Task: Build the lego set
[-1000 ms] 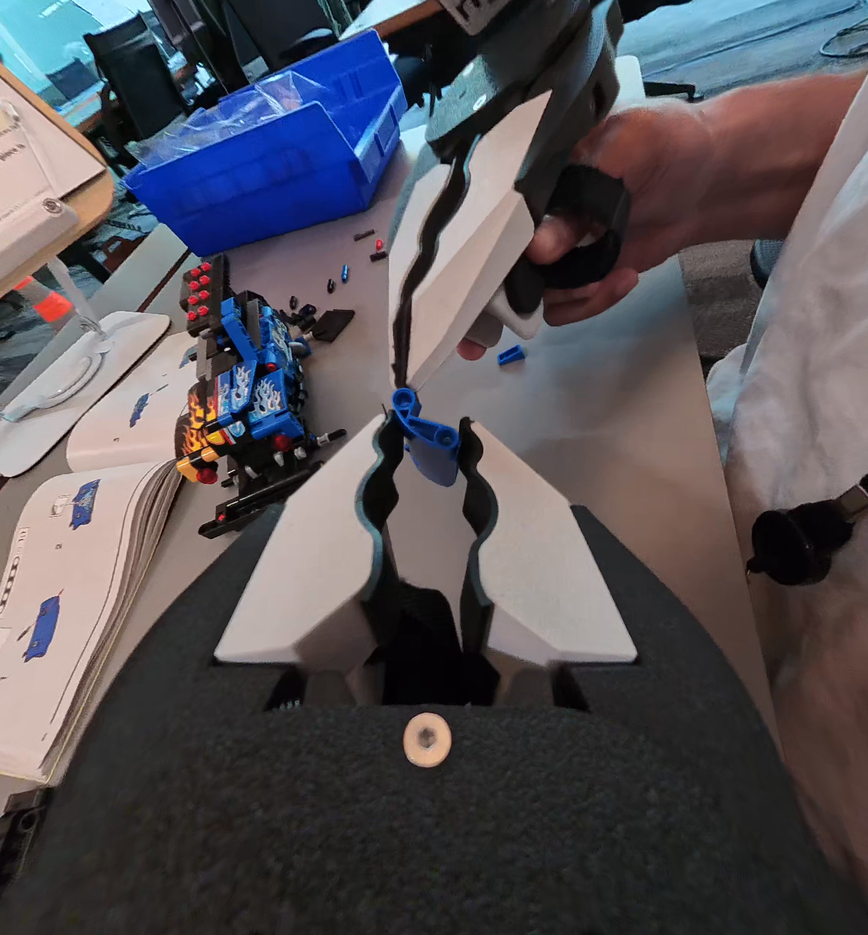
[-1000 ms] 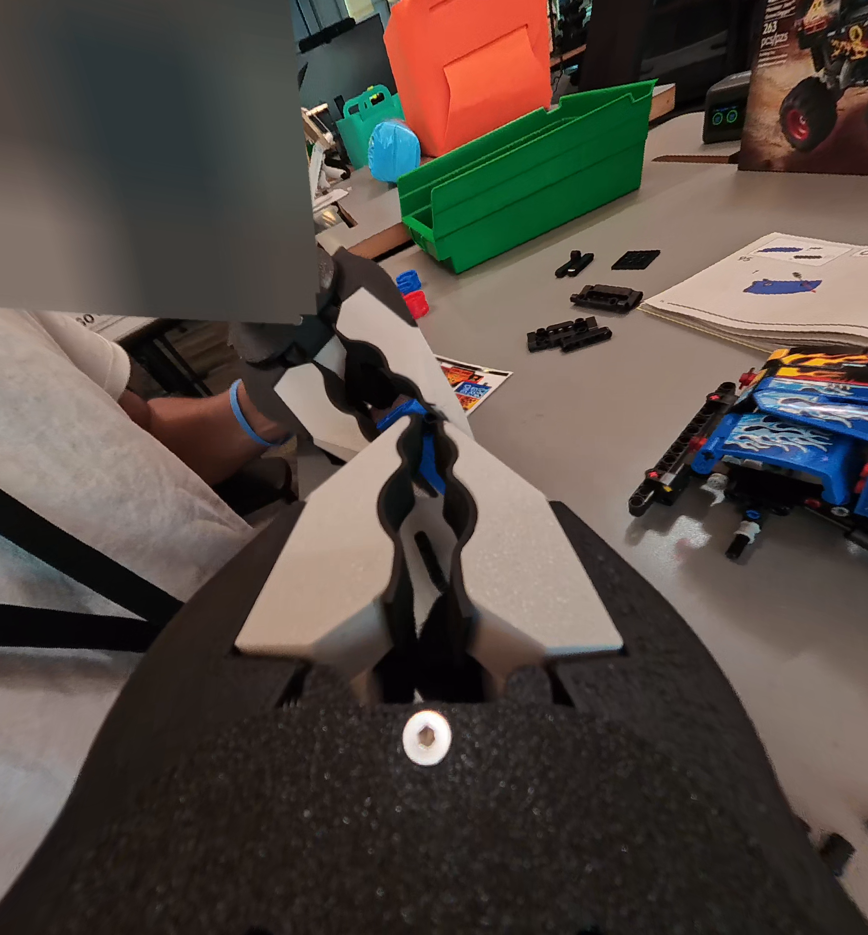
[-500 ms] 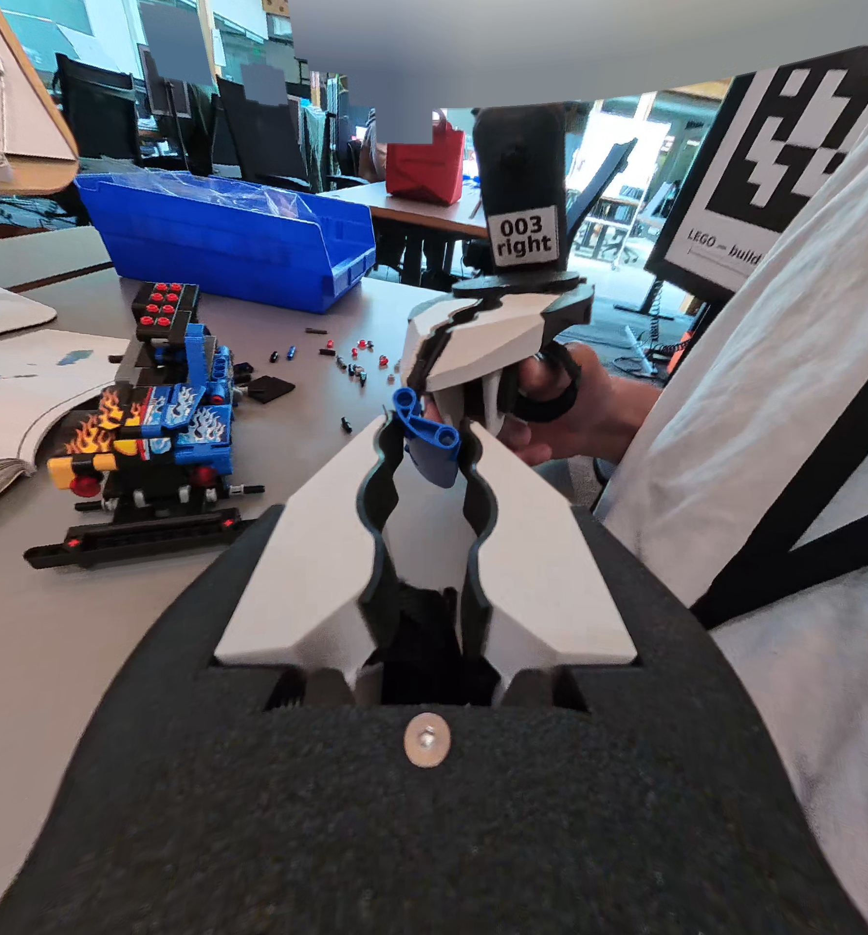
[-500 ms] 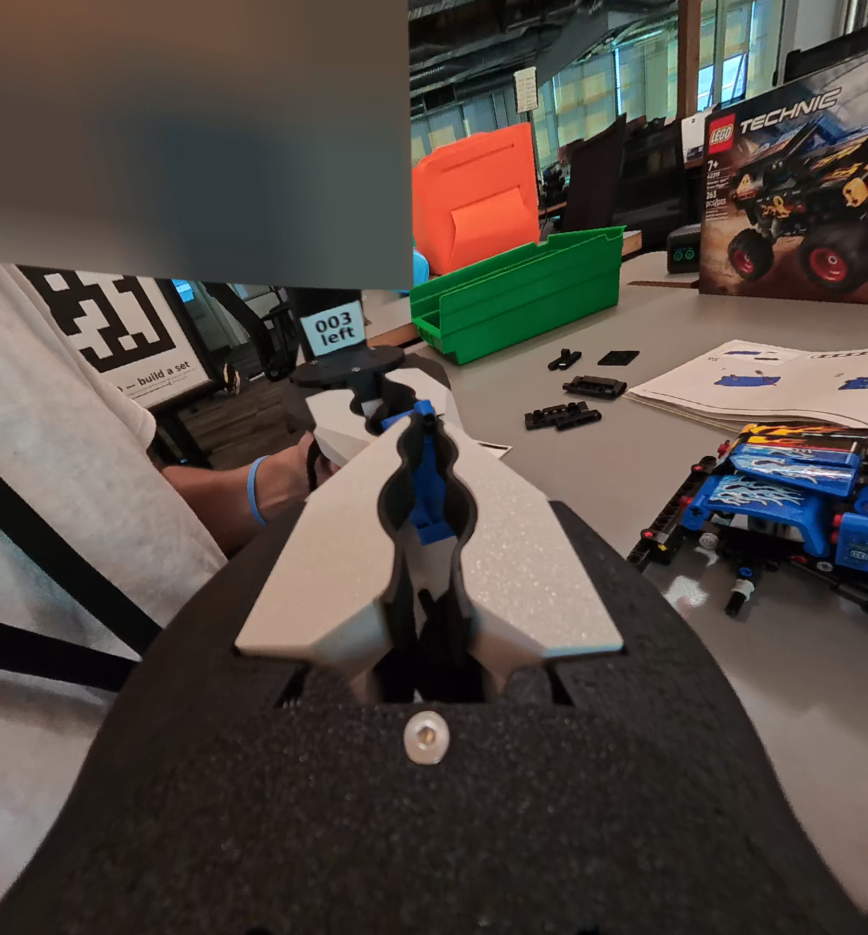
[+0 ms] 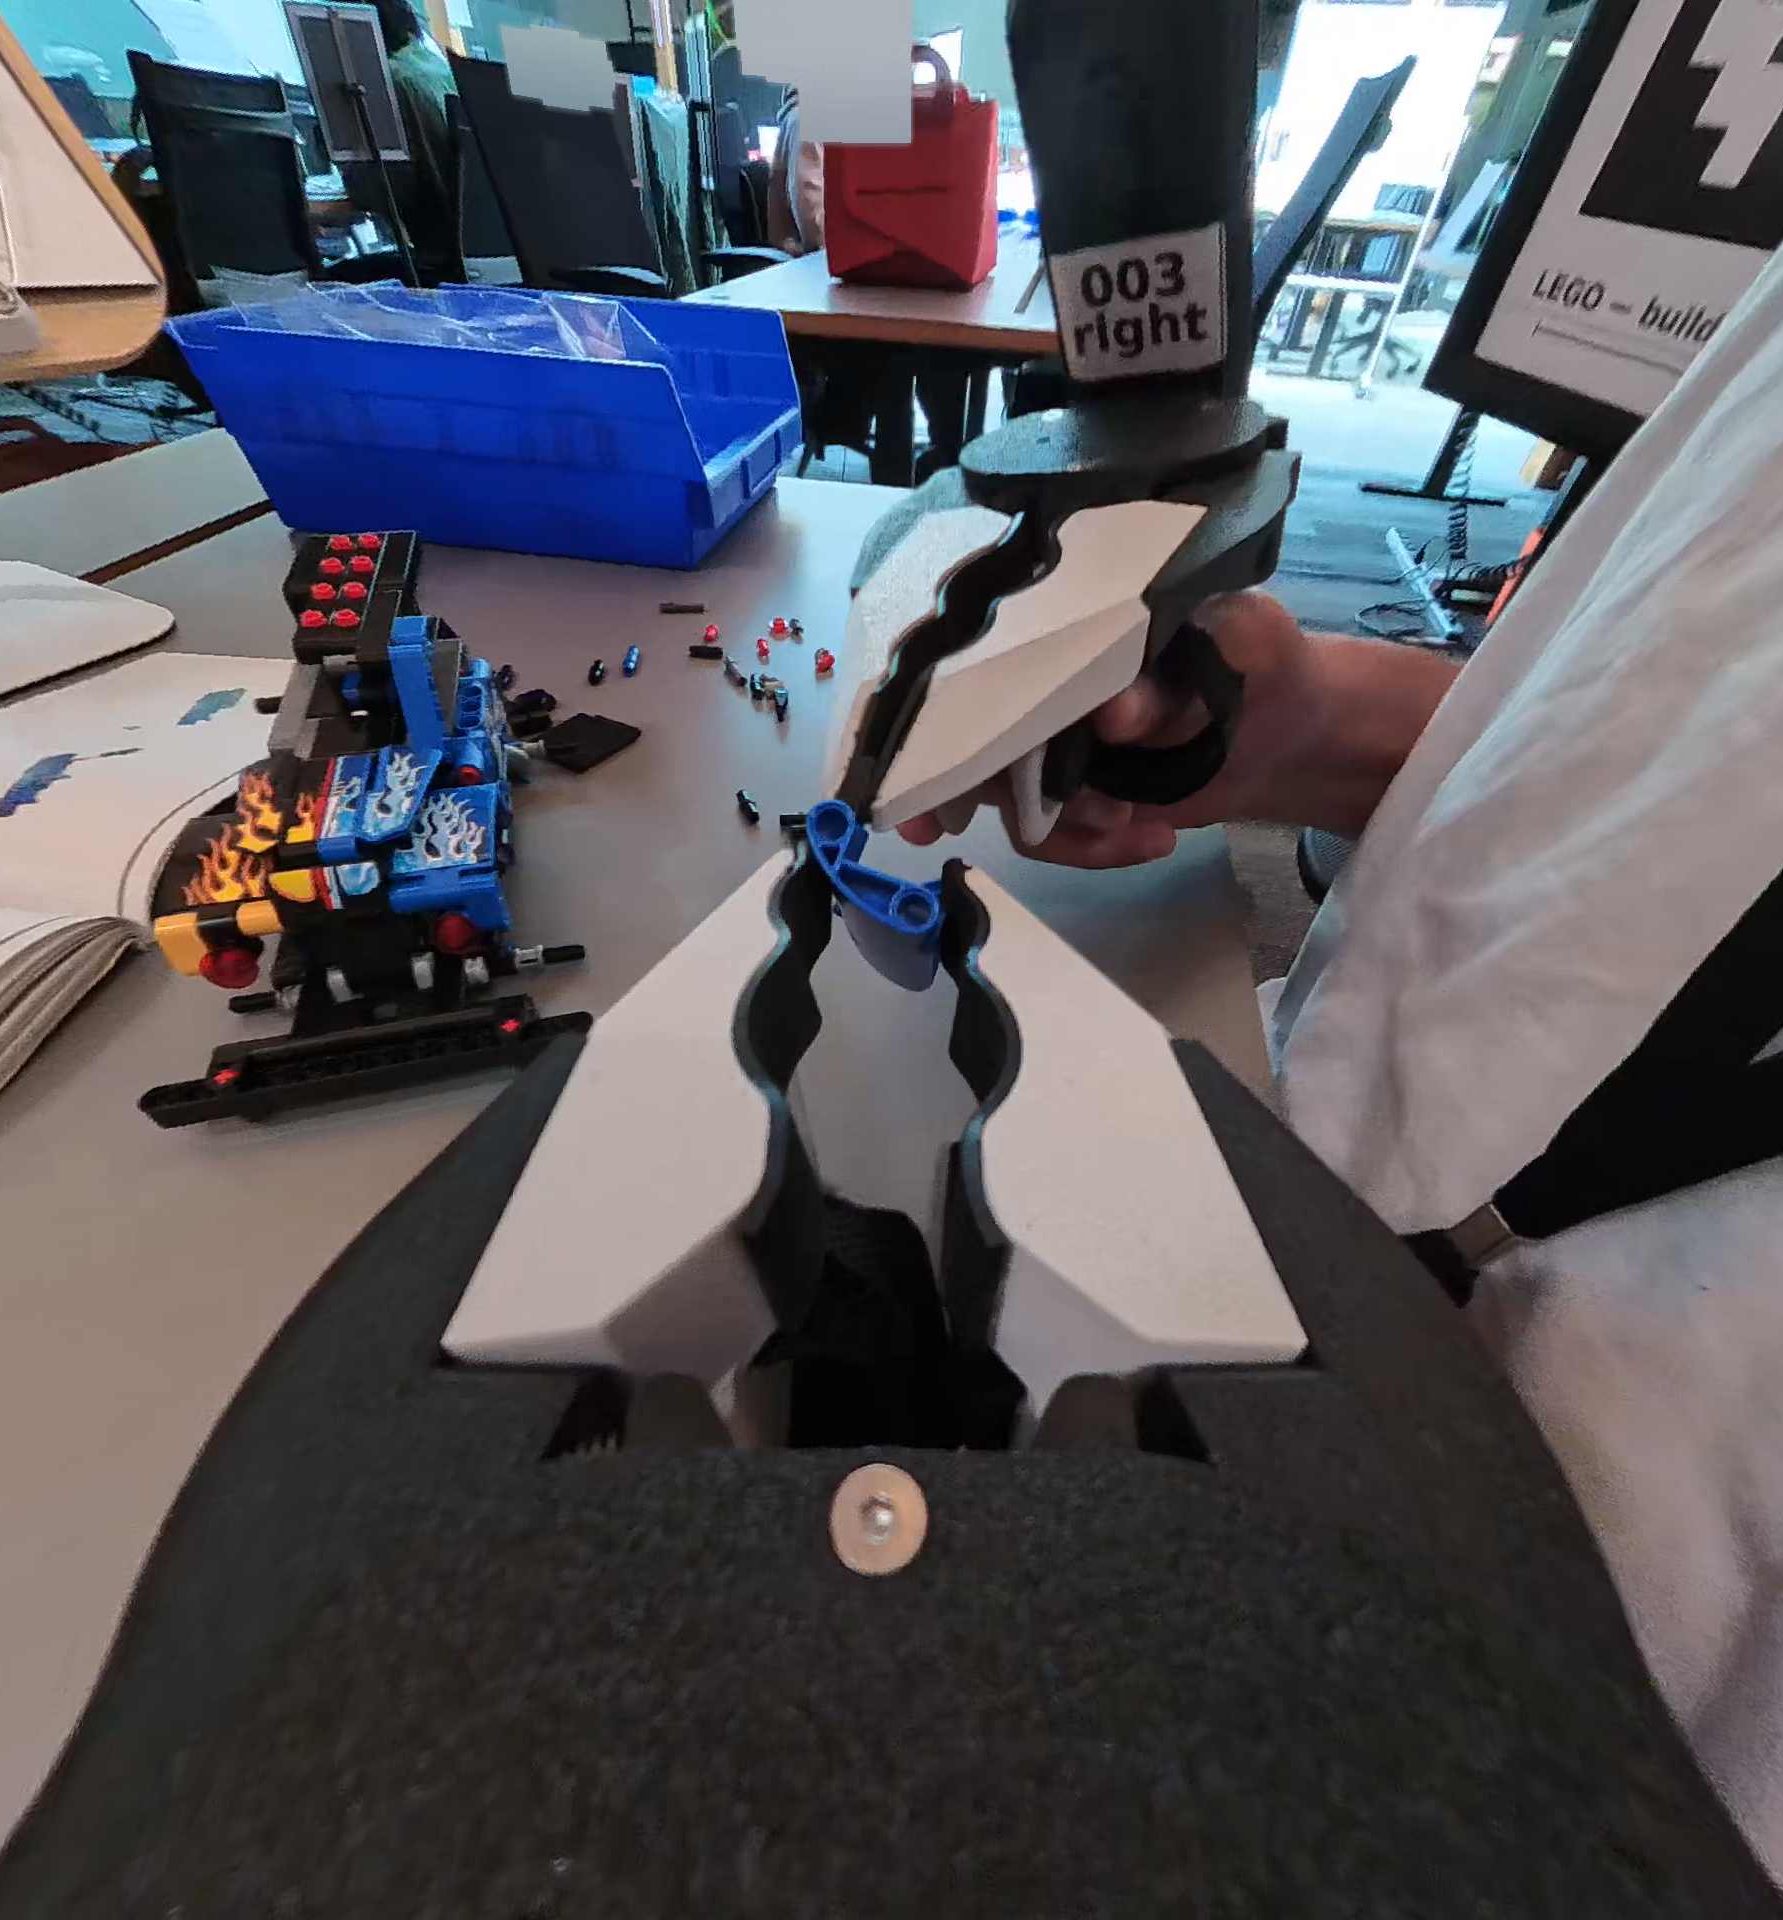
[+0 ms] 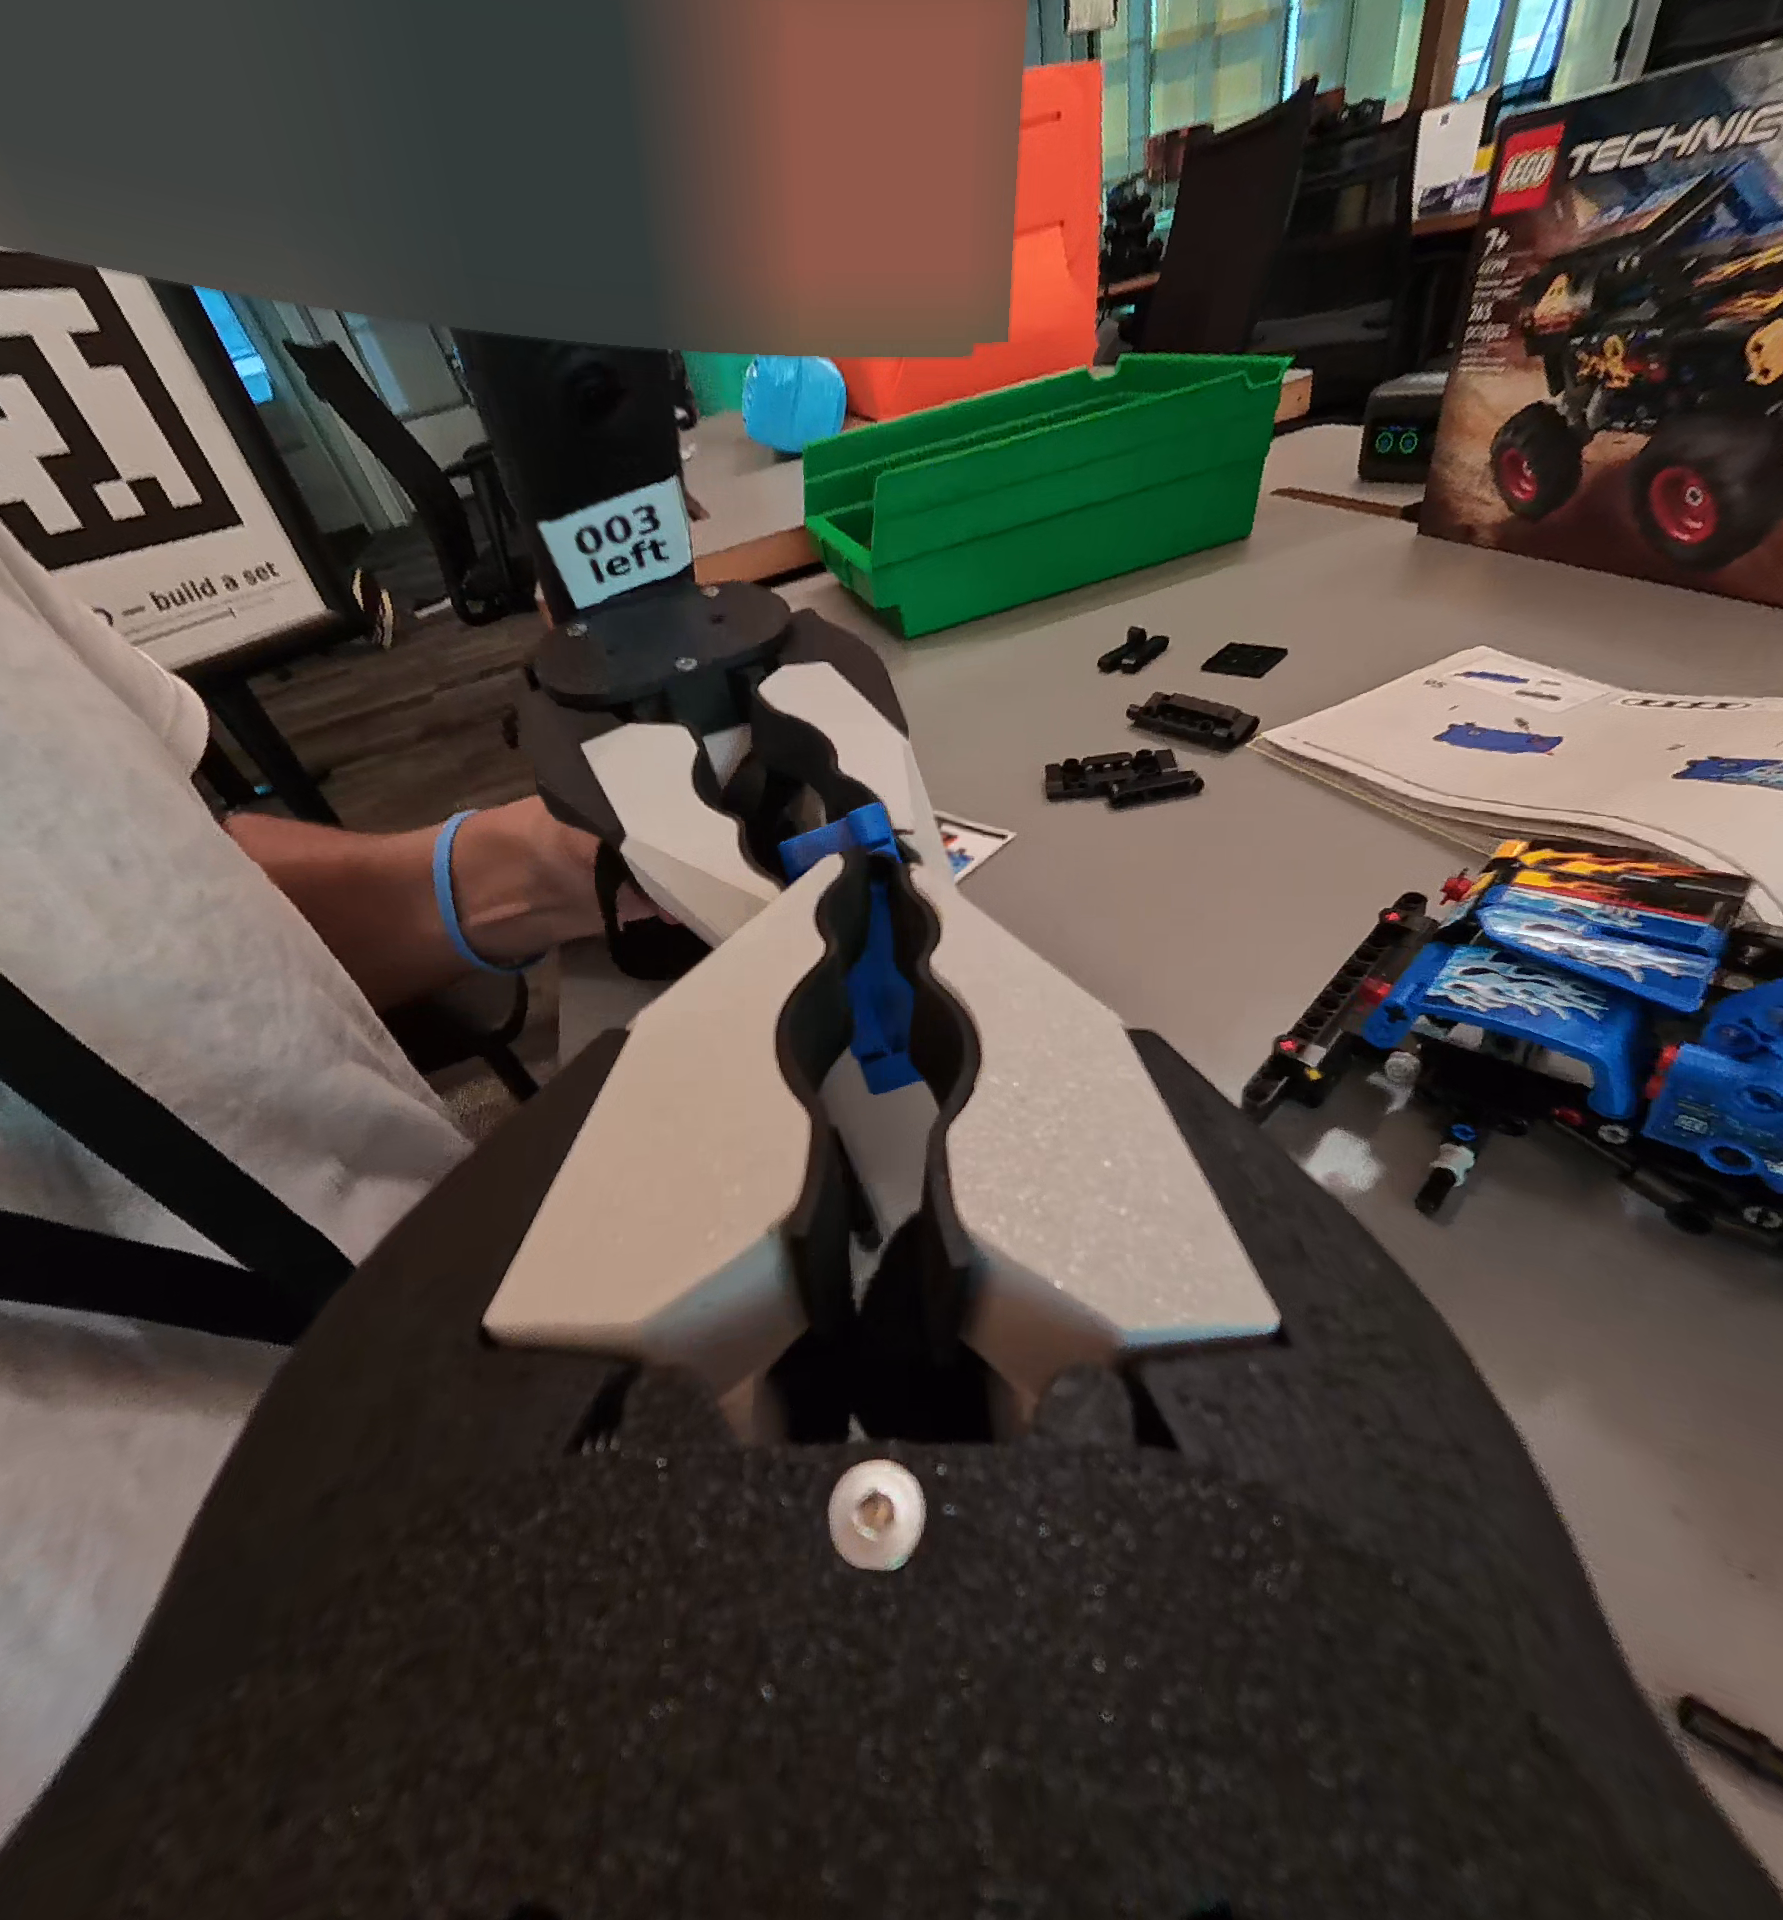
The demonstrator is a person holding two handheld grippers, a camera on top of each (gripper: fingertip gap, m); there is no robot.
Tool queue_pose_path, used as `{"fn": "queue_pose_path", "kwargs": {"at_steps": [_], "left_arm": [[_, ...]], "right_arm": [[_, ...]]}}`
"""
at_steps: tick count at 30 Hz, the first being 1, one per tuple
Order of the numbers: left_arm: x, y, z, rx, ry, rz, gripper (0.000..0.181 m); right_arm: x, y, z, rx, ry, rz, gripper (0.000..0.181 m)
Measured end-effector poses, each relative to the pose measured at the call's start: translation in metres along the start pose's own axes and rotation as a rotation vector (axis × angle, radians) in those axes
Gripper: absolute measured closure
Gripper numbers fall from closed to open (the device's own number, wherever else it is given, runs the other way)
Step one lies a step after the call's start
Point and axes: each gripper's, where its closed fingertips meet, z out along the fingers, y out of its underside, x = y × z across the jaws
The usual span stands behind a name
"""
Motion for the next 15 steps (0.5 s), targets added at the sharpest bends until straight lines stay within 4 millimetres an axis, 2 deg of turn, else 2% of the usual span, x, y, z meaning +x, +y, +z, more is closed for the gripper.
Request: {"fn": "queue_pose_path", "kwargs": {"at_steps": [8, 15], "left_arm": [[-0.0021, 0.0025, 0.001, -0.013, -0.023, 0.022, 0.161], [-0.0042, 0.0008, 0.0015, -0.001, -0.03, 0.013, 0.161]], "right_arm": [[0.0022, 0.0034, 0.0009, -0.017, 0.003, 0.028, 0.178], [0.005, -0.0025, -0.0059, 0.004, 0.025, 0.014, 0.176]]}}
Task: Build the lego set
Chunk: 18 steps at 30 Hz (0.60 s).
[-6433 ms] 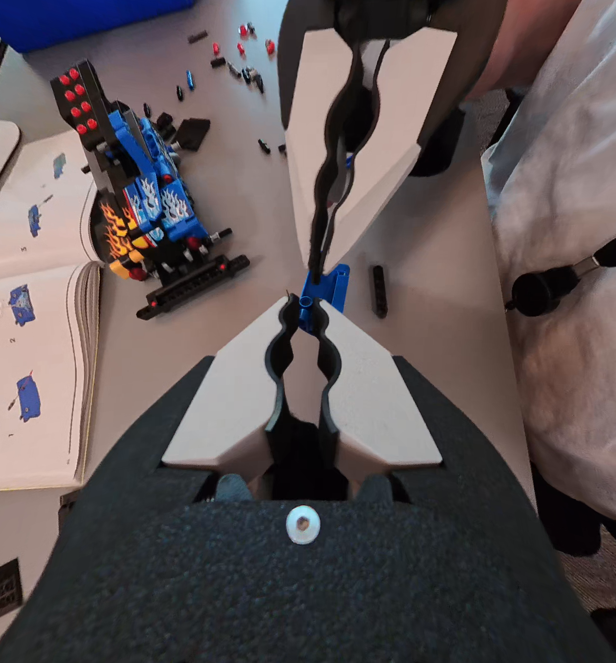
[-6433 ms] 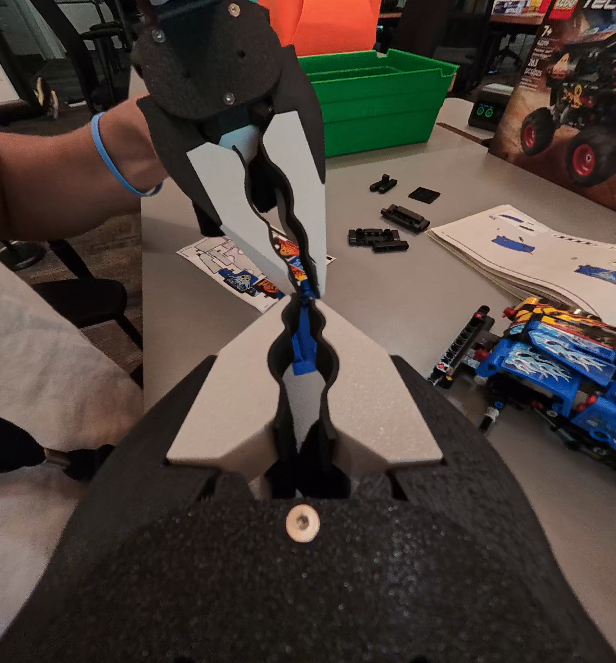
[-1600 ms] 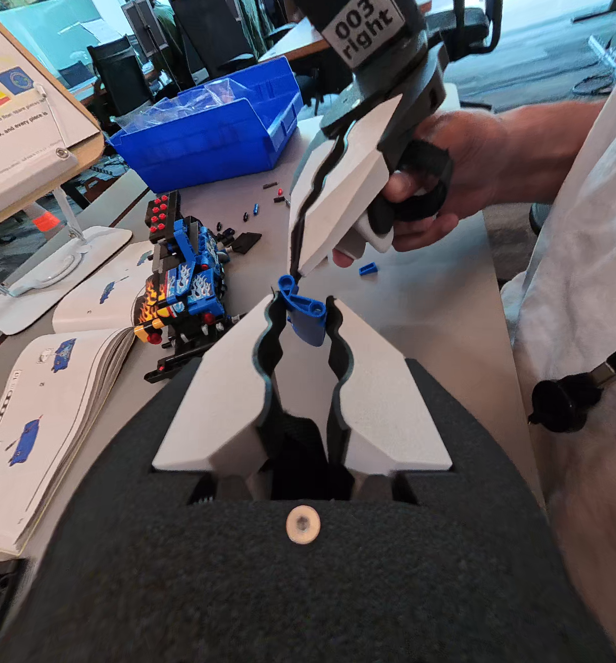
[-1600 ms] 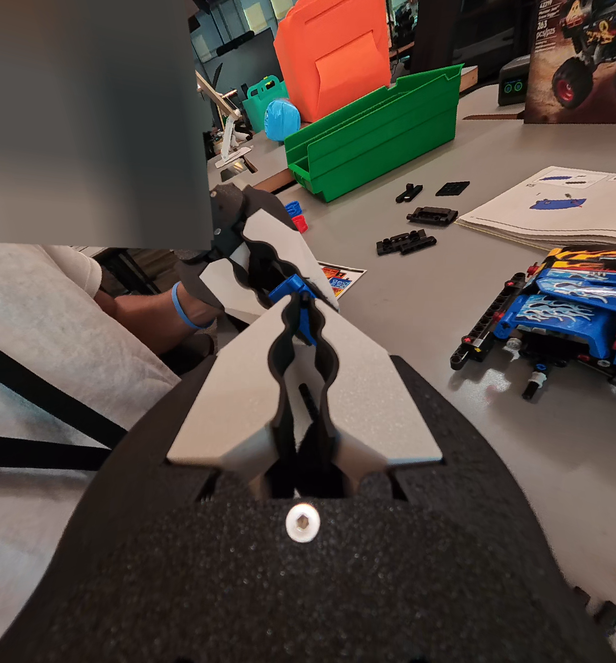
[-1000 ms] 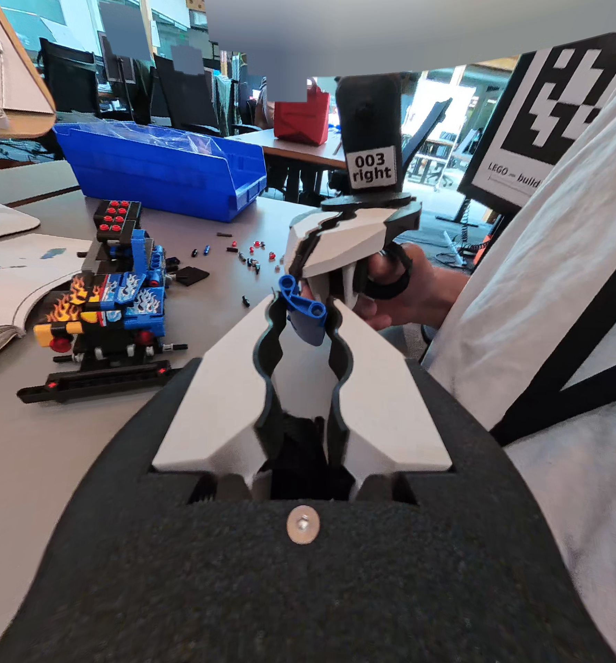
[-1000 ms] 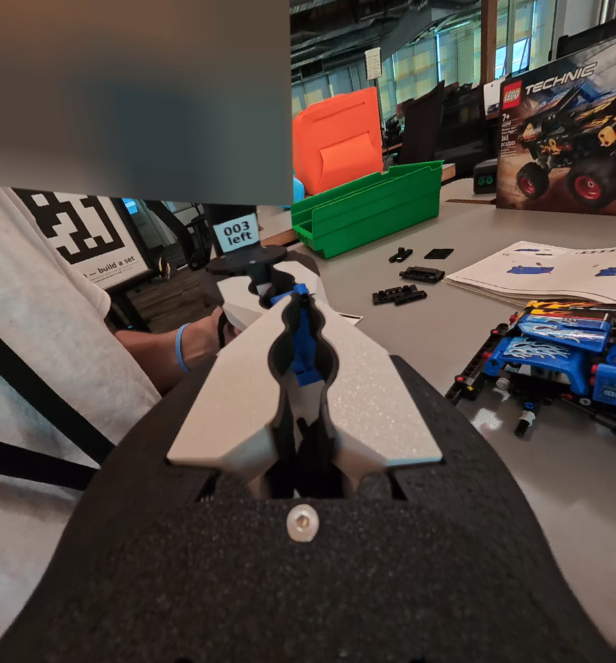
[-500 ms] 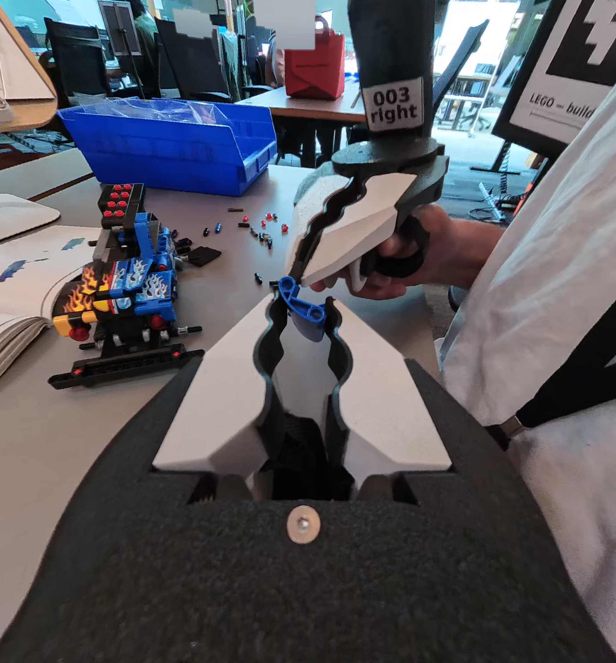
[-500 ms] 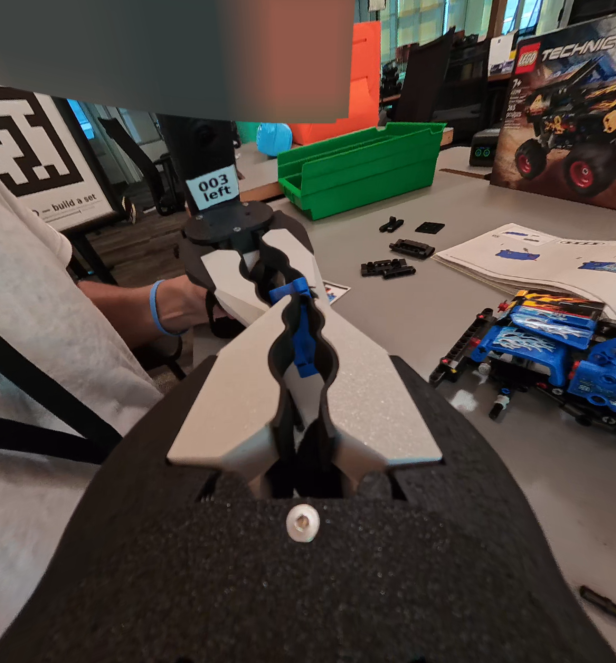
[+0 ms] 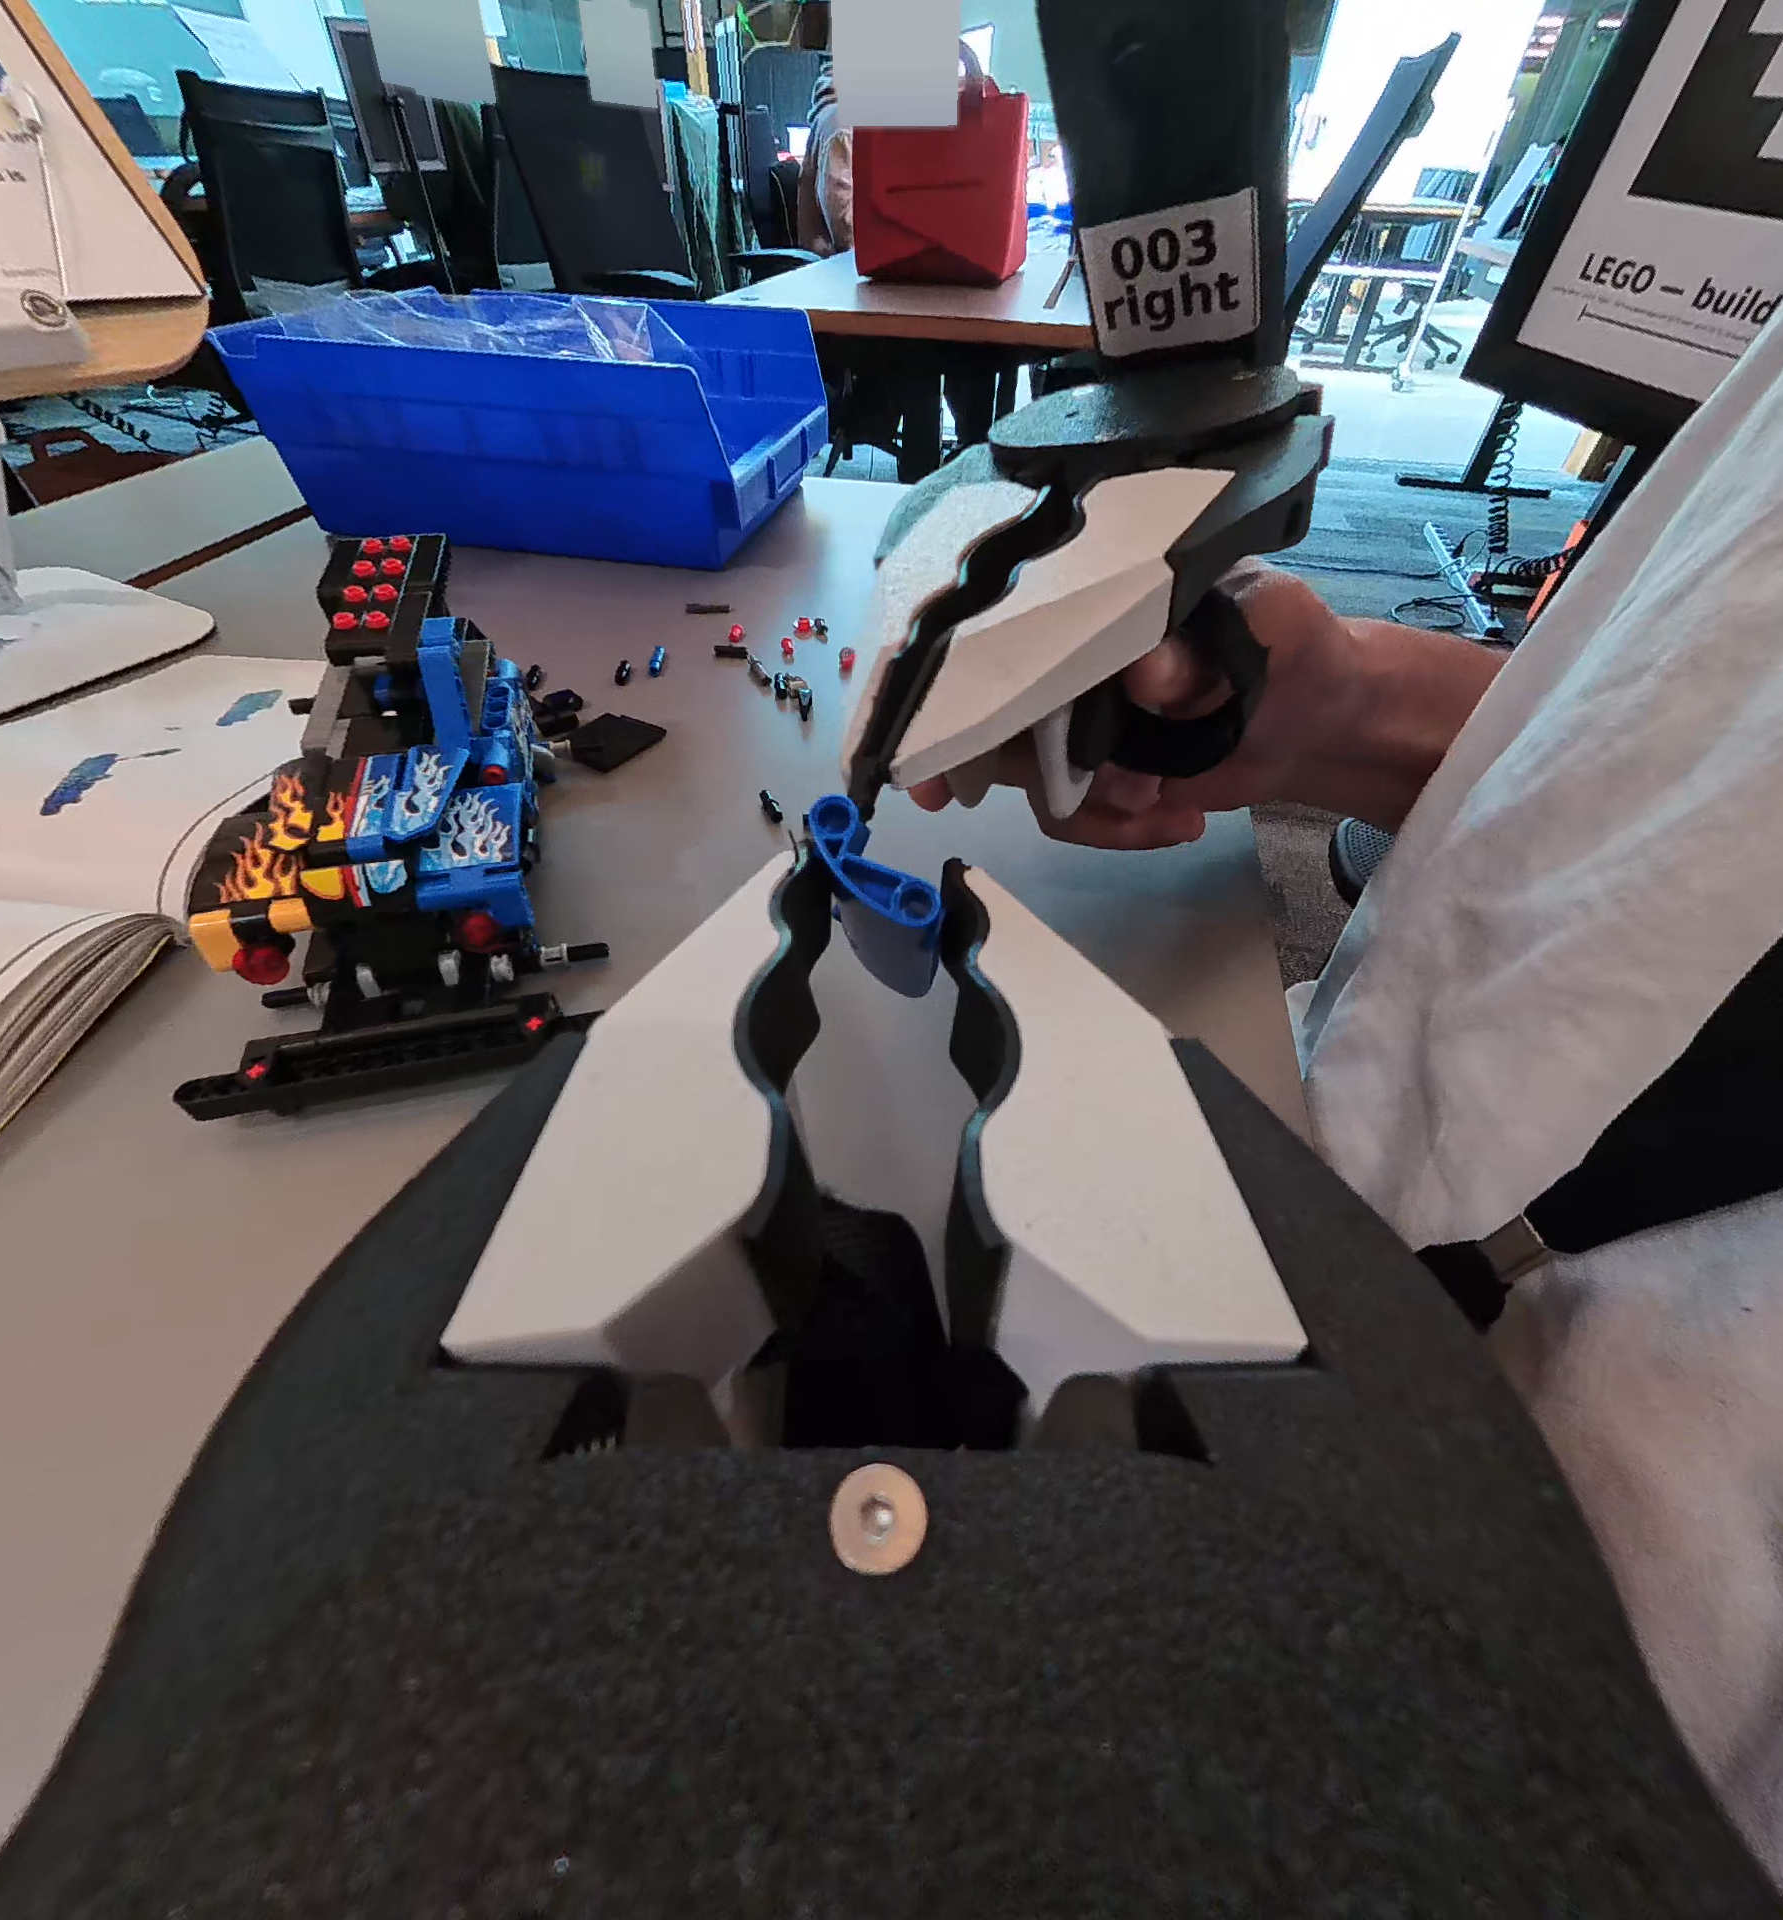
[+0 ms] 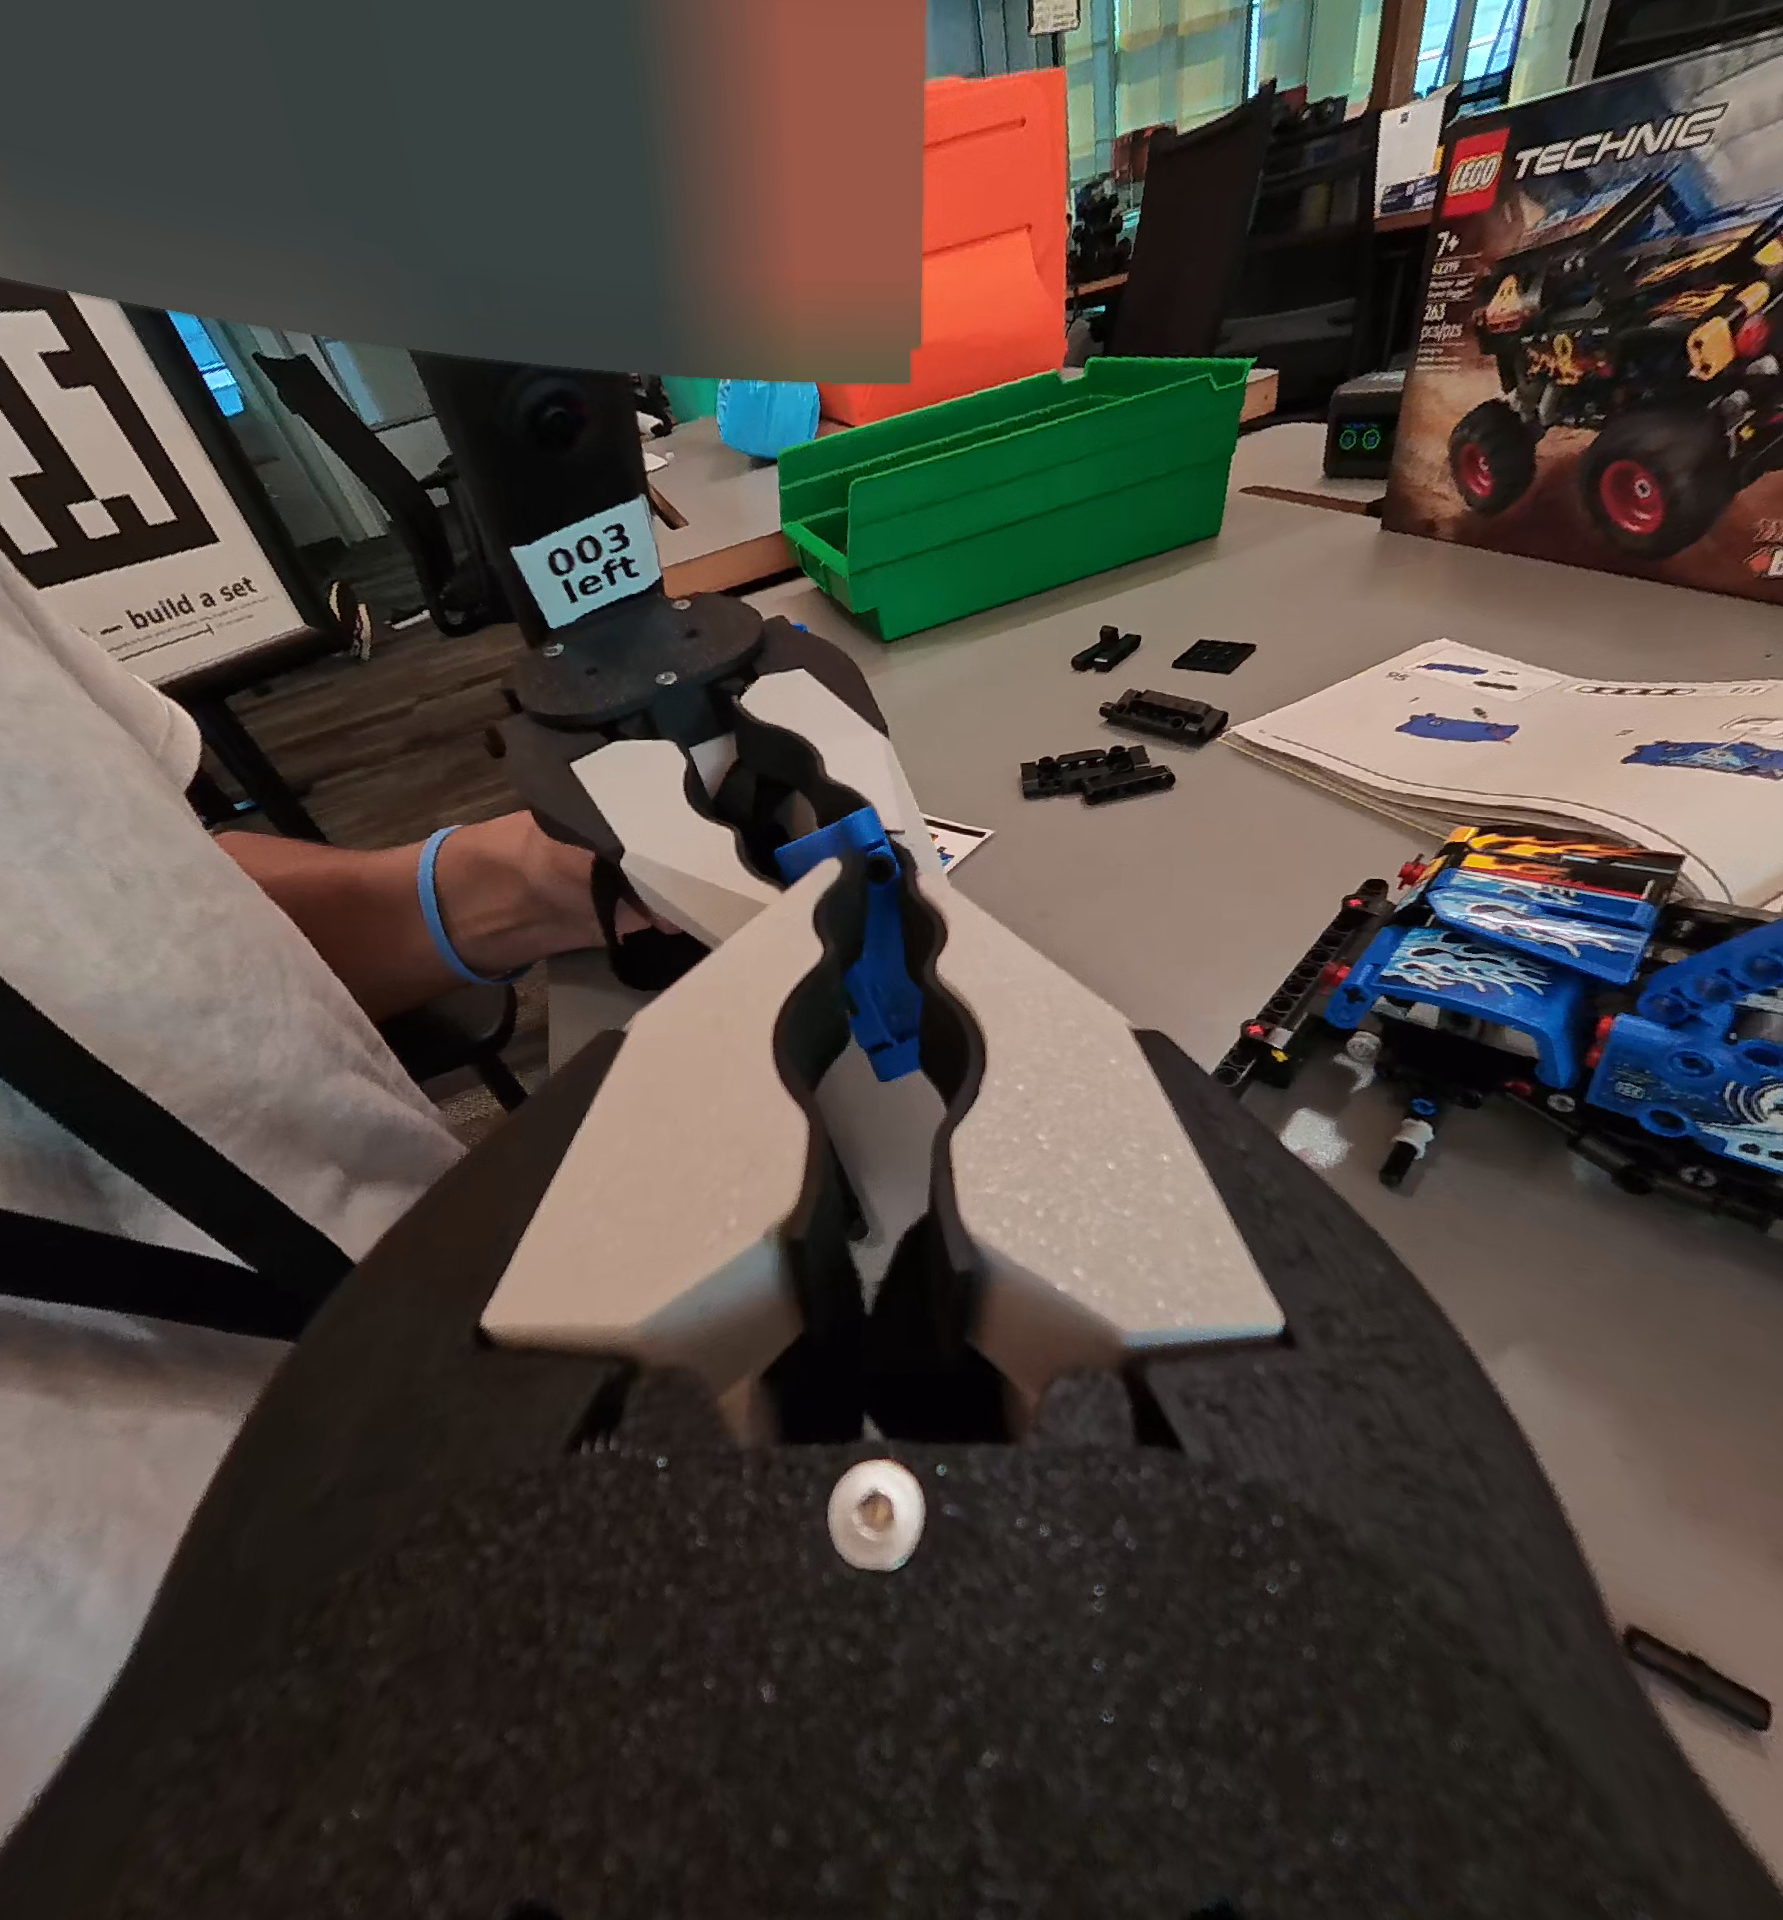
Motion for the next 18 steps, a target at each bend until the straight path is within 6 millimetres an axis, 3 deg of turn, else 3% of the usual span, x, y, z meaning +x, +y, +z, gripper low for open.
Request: {"fn": "queue_pose_path", "kwargs": {"at_steps": [9, 18], "left_arm": [[0.0, 0.009, 0.002, -0.058, -0.037, 0.064, 0.162], [-0.003, 0.003, 0.0, -0.019, -0.026, 0.016, 0.167]], "right_arm": [[0.0, 0.011, 0.002, -0.072, 0.021, -0.053, 0.179], [-0.006, 0.005, 0.005, -0.067, 0.008, -0.021, 0.178]]}}
